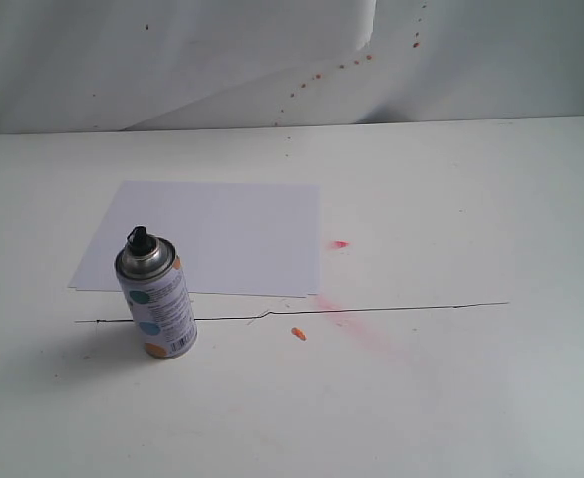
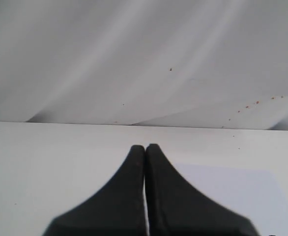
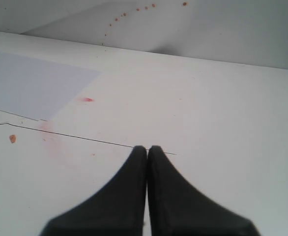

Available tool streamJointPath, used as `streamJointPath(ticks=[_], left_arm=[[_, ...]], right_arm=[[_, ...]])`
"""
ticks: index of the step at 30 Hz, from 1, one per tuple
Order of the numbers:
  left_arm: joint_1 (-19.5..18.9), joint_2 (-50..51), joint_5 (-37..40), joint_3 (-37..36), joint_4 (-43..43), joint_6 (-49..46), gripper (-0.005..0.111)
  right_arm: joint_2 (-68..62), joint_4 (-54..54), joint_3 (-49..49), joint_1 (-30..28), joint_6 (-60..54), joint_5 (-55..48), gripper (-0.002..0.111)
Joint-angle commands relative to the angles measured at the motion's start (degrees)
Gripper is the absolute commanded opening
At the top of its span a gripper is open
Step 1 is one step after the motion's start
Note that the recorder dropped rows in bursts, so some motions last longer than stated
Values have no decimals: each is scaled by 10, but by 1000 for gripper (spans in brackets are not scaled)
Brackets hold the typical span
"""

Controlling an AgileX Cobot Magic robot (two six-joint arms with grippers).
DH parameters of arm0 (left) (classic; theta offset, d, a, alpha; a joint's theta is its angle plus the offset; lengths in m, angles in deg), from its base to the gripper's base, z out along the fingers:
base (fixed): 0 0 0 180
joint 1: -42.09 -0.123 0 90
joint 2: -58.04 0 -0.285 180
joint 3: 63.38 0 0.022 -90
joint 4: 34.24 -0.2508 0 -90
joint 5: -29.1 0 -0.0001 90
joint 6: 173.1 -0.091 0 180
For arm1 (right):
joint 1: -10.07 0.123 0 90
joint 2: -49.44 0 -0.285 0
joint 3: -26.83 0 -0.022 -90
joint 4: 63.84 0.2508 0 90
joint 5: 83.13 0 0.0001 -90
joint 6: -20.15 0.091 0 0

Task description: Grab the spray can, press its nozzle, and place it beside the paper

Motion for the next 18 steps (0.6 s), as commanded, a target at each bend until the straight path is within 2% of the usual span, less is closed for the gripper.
streamJointPath(ticks=[1,2,3,5,7,10,15,18], left_arm=[[35,0,-91,-34,33,-3,0],[50,8,-137,-62,65,-3,0],[57,16,-146,-74,72,-3,0],[74,82,-120,-102,86,-3,0],[74,144,-97,-113,86,-3,0],[74,177,-120,-127,89,-3,0],[74,160,-262,-166,97,17,0],[74,159,-414,-202,94,64,0]], right_arm=[[4,0,-2,-4,-2,3,0],[4,0,-2,-4,-2,3,0],[4,0,-2,-4,-2,3,0],[4,0,-2,-4,-2,3,0],[4,0,-2,-4,-2,3,0],[4,0,-2,-4,-2,3,0],[4,0,-2,-4,-2,3,0],[4,0,-2,-4,-2,3,0]])
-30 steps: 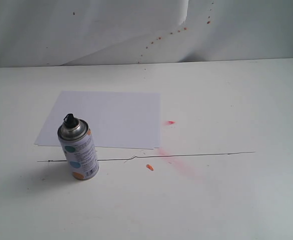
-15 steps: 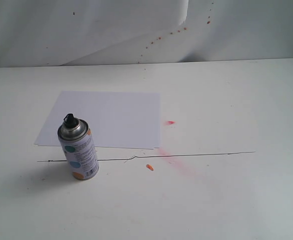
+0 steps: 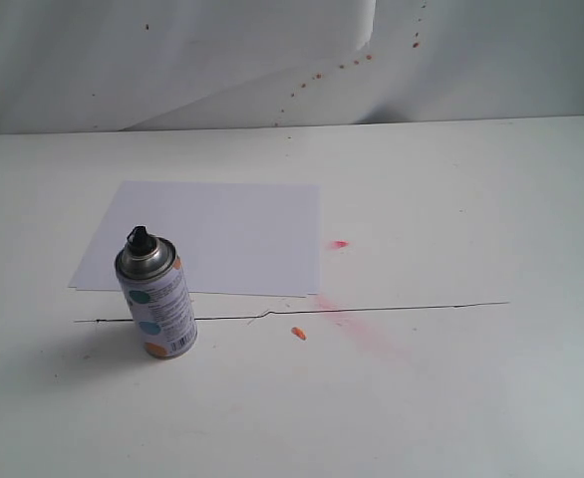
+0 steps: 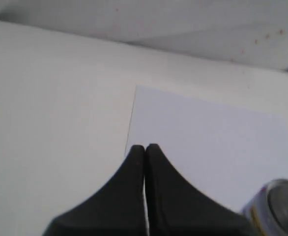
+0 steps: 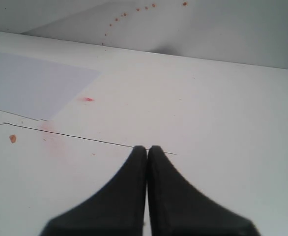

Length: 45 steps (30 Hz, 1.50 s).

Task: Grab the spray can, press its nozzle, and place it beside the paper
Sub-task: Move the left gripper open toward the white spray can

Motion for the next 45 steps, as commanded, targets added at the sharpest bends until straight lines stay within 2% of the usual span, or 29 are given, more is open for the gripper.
streamJointPath(ticks=[1,5,7,9,16,21,24,28,34,45], left_arm=[[2,-6,-224,-55,3,76,0],[2,-6,-436,-120,-18,152,0],[2,-6,-501,-149,-38,181,0],[2,-6,-533,-171,-69,187,0],[2,42,-529,-187,-251,186,0],[2,114,-541,-187,-482,192,0],[2,152,-526,-187,-564,212,0],[2,190,-492,-187,-587,254,0],[2,201,-494,-187,-667,300,0],[2,202,-498,-187,-660,301,0]], right_arm=[[4,0,-2,-4,-2,3,0],[4,0,-2,-4,-2,3,0],[4,0,-2,-4,-2,3,0],[4,0,-2,-4,-2,3,0],[4,0,-2,-4,-2,3,0],[4,0,-2,-4,-2,3,0],[4,0,-2,-4,-2,3,0],[4,0,-2,-4,-2,3,0],[4,0,-2,-4,-2,3,0],[4,0,-2,-4,-2,3,0]])
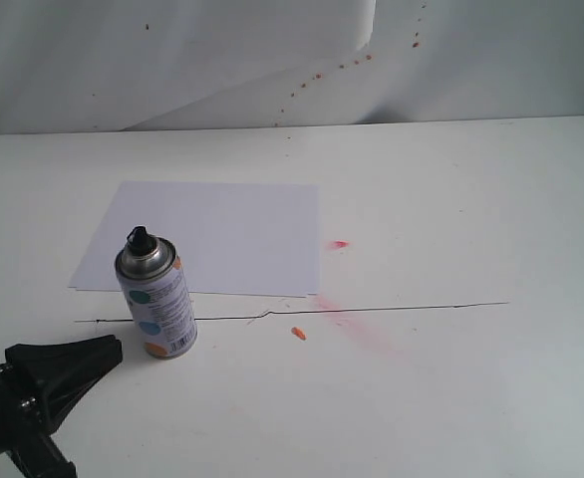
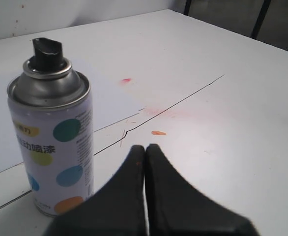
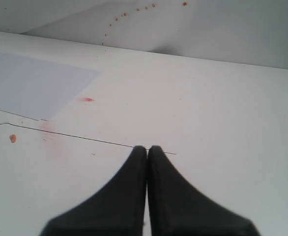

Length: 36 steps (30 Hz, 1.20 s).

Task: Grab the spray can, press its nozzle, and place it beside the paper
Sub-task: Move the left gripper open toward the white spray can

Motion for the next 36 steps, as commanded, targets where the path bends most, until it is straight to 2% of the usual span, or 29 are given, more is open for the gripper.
streamJointPath(ticks=[1,11,19,25,29,33,36], left_arm=[[2,0,-6,-3,2,7,0],[2,0,-4,-3,2,8,0],[2,8,-1,-3,10,67,5],[2,78,-1,-3,45,78,23],[2,119,-12,-3,84,64,40],[2,125,-30,-3,130,6,58],[2,125,-46,-3,144,-1,71]], right_arm=[[4,0,-2,-4,-2,3,0],[4,0,-2,-4,-2,3,0],[4,0,-2,-4,-2,3,0],[4,0,-2,-4,-2,3,0],[4,0,-2,-4,-2,3,0],[4,0,-2,-4,-2,3,0],[4,0,-2,-4,-2,3,0]])
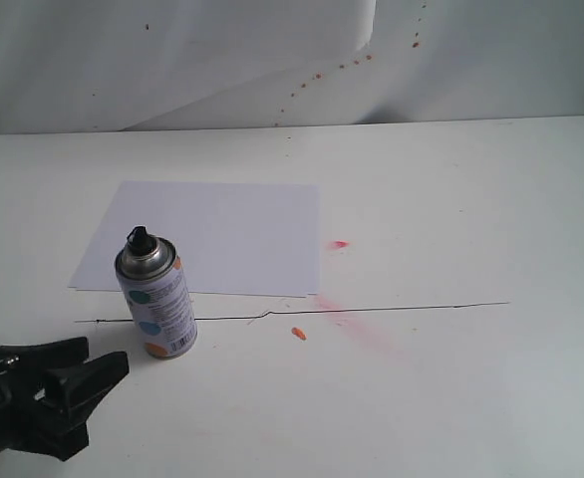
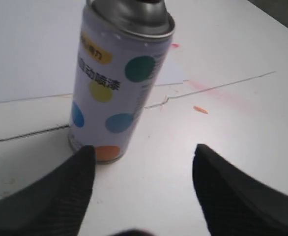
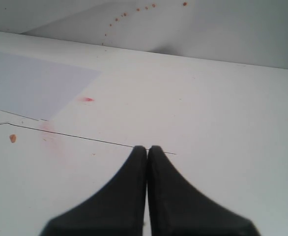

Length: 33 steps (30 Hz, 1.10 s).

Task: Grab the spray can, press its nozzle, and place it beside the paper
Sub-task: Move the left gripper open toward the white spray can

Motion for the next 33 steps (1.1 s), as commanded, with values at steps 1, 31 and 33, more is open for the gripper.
streamJointPath(ticks=[1,31,33], left_arm=[[2,2,-37,-3,38,-23,76],[2,2,-41,7,30,-3,89],[2,2,-37,7,40,-3,89]], right_arm=[[4,0,-2,-4,-2,3,0],[4,0,-2,-4,-2,3,0],[4,0,-2,-4,-2,3,0]])
